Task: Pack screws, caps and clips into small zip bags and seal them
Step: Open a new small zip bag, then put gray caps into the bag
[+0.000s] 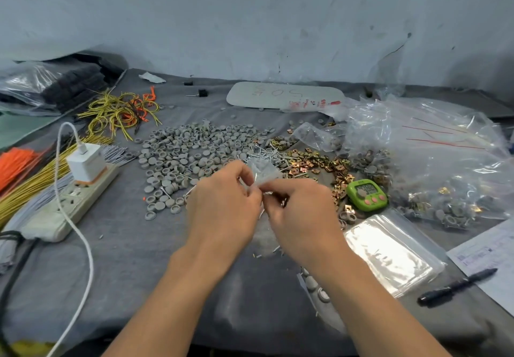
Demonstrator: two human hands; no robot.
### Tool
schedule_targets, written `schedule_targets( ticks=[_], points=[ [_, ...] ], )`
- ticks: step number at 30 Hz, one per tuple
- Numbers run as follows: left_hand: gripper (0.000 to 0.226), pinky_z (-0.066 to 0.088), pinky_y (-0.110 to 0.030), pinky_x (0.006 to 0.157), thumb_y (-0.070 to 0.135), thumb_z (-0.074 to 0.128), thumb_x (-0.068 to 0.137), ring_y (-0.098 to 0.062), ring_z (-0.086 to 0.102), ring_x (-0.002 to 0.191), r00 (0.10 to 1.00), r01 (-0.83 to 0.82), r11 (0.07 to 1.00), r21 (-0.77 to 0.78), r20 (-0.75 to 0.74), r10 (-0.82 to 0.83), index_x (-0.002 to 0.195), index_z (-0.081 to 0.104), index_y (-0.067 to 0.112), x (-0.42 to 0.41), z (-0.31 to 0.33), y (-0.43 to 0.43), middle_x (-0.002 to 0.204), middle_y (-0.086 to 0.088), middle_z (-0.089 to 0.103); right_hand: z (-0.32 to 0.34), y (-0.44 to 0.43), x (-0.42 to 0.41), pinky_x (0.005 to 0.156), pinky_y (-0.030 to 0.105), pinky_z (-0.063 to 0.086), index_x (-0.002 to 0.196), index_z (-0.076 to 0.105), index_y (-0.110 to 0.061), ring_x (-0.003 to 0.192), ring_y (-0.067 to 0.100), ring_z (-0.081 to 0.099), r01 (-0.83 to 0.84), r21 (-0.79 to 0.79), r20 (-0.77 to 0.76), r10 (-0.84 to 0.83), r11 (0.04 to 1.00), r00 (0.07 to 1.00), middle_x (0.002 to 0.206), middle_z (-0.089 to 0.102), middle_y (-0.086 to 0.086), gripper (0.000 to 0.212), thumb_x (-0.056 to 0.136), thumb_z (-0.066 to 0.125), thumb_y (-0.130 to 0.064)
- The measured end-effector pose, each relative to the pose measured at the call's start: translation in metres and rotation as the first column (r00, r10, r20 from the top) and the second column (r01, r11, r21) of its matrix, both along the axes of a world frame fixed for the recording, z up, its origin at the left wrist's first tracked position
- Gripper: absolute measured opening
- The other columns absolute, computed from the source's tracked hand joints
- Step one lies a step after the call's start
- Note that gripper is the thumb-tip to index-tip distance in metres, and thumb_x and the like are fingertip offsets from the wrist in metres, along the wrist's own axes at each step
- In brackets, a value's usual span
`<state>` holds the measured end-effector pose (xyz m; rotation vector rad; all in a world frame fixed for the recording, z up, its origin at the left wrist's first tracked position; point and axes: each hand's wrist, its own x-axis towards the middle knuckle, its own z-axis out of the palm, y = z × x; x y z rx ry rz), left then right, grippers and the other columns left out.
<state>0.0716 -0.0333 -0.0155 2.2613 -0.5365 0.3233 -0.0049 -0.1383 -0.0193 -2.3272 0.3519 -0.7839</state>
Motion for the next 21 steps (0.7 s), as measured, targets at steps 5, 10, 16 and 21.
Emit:
schedule_targets(
  ticks=[5,10,16,21],
  points=[
    [0.018,0.034,-0.028,0.058,0.033,0.072,0.085,-0.019,0.052,0.057,0.961,0.098,0.994,0.051,0.254,-0.108,0.086,0.054,0.034,-0.014,0.000,0.002,0.059,0.014,0.055,0.001,-0.002,0.011,0.041,0.019,0.031,0.064,0.070,-0.018,0.038,0.003,0.042,-0.116,0.753,-0.090,0.275,0.648,0.957,0.049,0.053,-0.005,0.044,0.088,0.048,0.013],
    [0.029,0.035,-0.029,0.055,0.028,0.077,0.080,-0.027,0.063,0.058,0.935,0.075,0.981,0.178,0.329,-0.131,0.095,0.052,0.034,-0.018,0.001,0.008,0.059,0.006,0.062,0.006,-0.009,0.021,0.043,0.017,0.040,0.096,0.075,-0.002,0.044,0.007,0.040,-0.232,0.966,0.252,0.197,-0.118,0.948,0.069,0.059,0.008,0.039,0.092,0.040,0.015],
    [0.040,0.026,-0.030,0.051,0.026,0.072,0.073,-0.028,0.066,0.055,0.923,-0.021,0.946,0.324,0.370,-0.106,0.105,0.049,0.034,-0.020,-0.001,0.008,0.058,0.001,0.064,-0.002,0.010,0.029,0.059,0.024,0.058,0.091,0.071,-0.001,0.061,0.018,0.069,-0.298,0.937,0.324,0.137,-0.184,0.936,0.081,0.068,0.013,0.046,0.086,0.037,0.029],
    [0.043,0.010,-0.022,0.045,0.007,0.082,0.060,-0.026,0.051,0.035,0.912,-0.037,0.947,0.318,0.398,-0.099,0.093,0.058,0.022,-0.030,-0.004,0.014,0.044,0.002,0.048,-0.009,0.027,0.033,0.069,0.038,0.048,0.106,0.070,0.009,0.084,0.030,0.057,-0.110,0.988,0.098,0.105,0.110,0.990,0.094,0.062,0.023,0.015,0.096,0.060,0.007]
  ],
)
